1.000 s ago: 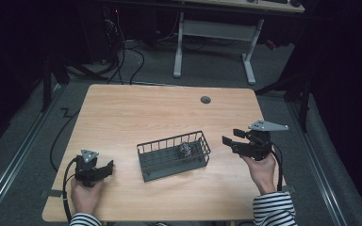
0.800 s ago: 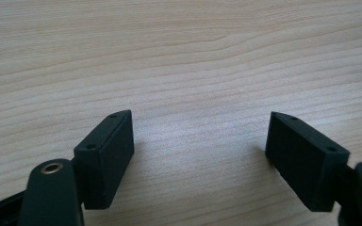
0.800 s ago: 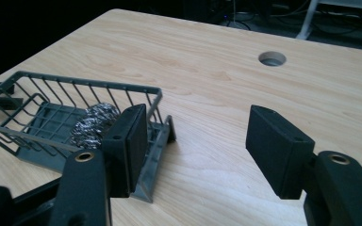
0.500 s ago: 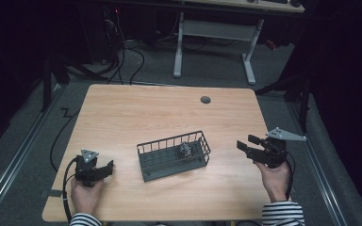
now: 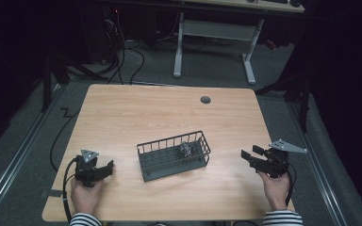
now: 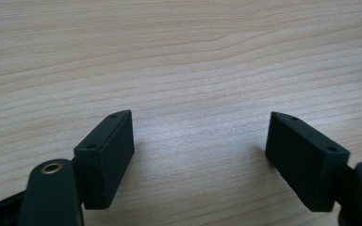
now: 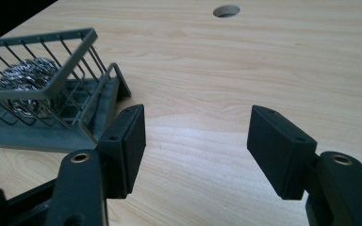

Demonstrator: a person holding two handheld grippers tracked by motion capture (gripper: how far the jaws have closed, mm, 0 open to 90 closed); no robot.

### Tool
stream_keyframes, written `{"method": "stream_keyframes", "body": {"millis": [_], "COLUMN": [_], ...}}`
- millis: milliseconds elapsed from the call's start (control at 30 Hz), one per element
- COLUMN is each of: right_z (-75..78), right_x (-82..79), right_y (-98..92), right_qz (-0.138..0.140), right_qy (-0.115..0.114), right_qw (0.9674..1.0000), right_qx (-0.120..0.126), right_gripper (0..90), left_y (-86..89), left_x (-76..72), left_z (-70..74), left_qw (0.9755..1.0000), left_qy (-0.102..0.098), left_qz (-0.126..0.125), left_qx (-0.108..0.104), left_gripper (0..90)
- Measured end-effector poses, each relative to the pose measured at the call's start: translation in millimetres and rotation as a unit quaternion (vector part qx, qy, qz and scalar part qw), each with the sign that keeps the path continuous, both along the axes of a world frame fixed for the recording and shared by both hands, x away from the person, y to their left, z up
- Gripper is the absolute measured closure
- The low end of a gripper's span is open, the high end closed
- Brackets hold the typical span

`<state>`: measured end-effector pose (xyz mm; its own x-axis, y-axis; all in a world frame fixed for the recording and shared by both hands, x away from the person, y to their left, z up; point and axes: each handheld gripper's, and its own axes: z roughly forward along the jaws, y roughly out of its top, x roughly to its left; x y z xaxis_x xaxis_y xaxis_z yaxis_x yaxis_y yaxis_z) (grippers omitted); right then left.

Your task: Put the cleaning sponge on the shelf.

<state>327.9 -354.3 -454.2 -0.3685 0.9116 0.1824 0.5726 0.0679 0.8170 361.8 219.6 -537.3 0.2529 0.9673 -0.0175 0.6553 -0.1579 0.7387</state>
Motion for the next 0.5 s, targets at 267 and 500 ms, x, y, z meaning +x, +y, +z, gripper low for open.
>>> {"method": "stream_keyframes", "body": {"millis": [267,500], "right_z": [-22.5,-40.7], "right_x": [0.2,2.8], "right_y": [1.1,5.3], "right_qz": [-0.009,-0.017], "right_qy": [0.018,0.032], "right_qw": [0.9998,0.9992], "right_qx": [-0.003,-0.014], "right_gripper": [37.9,38.0], "left_y": [0.0,0.0], "left_x": [0.0,0.0], "left_z": [0.0,0.0], "left_qw": [1.0,1.0], "left_qy": [0.0,0.0], "left_qz": [0.0,0.0], "left_qx": [0.0,0.0], "left_gripper": [24.6,24.5]}}
